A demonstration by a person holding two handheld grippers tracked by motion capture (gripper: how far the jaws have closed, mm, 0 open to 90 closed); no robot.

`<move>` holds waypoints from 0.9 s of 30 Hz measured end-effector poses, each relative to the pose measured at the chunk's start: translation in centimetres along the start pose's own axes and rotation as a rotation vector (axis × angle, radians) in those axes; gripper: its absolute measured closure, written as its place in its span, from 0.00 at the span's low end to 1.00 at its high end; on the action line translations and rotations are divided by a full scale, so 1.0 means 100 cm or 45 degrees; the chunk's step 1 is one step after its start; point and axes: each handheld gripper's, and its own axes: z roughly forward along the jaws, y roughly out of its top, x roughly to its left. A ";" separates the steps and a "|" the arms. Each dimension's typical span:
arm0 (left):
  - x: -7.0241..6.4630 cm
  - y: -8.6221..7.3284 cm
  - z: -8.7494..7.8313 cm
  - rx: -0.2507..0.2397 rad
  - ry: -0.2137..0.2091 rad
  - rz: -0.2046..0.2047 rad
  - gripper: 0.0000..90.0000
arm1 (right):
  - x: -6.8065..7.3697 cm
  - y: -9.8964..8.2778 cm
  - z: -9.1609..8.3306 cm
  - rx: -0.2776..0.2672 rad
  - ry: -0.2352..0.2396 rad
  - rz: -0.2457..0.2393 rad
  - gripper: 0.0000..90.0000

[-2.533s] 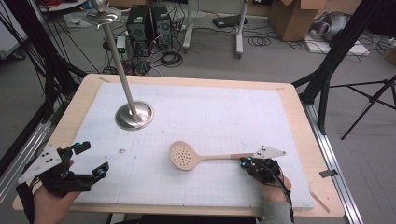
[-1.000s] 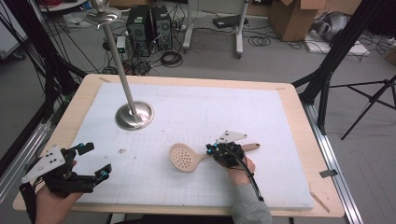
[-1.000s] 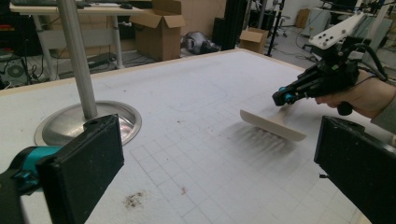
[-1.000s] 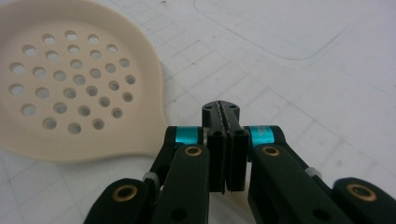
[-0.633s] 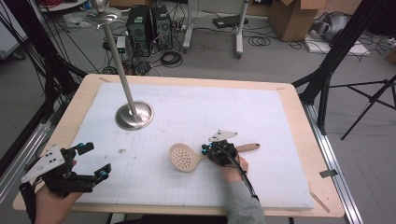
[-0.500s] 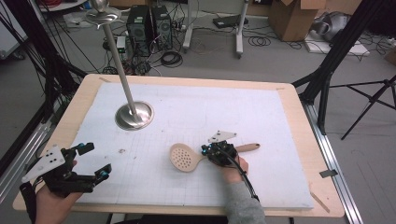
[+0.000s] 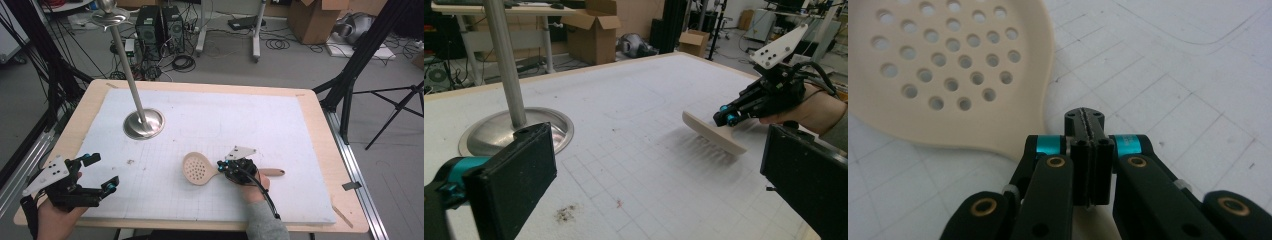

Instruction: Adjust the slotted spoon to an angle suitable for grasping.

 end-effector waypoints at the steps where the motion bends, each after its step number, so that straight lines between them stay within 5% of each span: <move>1: 0.000 0.000 0.000 0.003 -0.001 0.003 0.02 | 0.000 0.000 -0.001 0.001 0.002 -0.002 1.00; 15: -0.001 -0.001 0.003 0.011 -0.006 0.006 0.02 | 0.005 -0.004 -0.008 0.006 -0.007 -0.026 1.00; 20: -0.001 -0.001 0.005 0.014 -0.012 0.007 0.02 | 0.001 -0.011 -0.039 -0.052 -0.046 0.002 1.00; 27: -0.003 0.000 0.006 0.012 -0.011 0.017 0.02 | -0.012 -0.046 -0.079 -0.084 -0.090 0.102 1.00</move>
